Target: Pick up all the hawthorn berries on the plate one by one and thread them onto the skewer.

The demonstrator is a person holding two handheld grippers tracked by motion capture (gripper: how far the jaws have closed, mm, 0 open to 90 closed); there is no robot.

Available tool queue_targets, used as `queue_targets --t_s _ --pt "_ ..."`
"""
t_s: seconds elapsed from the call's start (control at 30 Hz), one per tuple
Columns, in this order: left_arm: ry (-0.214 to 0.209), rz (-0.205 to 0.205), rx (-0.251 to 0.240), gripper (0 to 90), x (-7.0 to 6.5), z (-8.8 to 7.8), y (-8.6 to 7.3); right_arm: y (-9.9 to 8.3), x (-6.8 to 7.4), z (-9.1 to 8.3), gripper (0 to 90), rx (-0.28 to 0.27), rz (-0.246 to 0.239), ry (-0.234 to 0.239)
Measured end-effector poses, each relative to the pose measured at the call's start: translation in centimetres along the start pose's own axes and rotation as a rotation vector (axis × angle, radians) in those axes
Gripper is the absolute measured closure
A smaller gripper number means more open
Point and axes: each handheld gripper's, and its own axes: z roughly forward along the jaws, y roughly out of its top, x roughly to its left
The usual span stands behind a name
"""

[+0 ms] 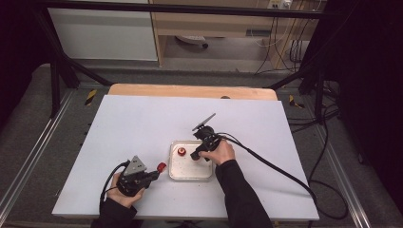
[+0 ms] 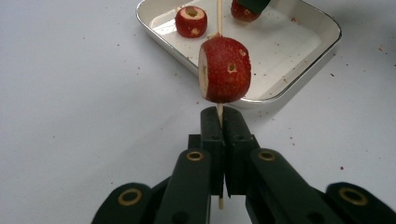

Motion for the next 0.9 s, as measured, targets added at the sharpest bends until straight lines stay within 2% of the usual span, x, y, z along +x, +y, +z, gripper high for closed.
queue_targets --t_s 0.03,0.2,0.47,0.67,0.9 --pt "0.000 0.001 0.000 88.2 0.0 0.0 0.0 -0.1 0.0 -0.2 62.6 0.001 -0.014 -0.004" --pt "0.001 0.003 -0.002 88.2 -0.1 0.0 0.0 -0.2 0.4 -0.9 62.6 -0.022 0.002 0.002" --pt "0.003 0.001 -0.007 88.2 -0.2 -0.1 0.0 -0.6 1.0 -1.9 62.7 -0.056 -0.010 0.015" --pt "0.001 0.002 -0.008 88.2 -0.3 0.0 0.0 -1.2 1.2 -2.2 62.8 -0.101 -0.008 0.032" --pt "0.007 -0.007 -0.022 88.2 -0.6 -0.1 0.1 -2.4 0.9 -2.5 62.8 -0.169 0.017 0.069"
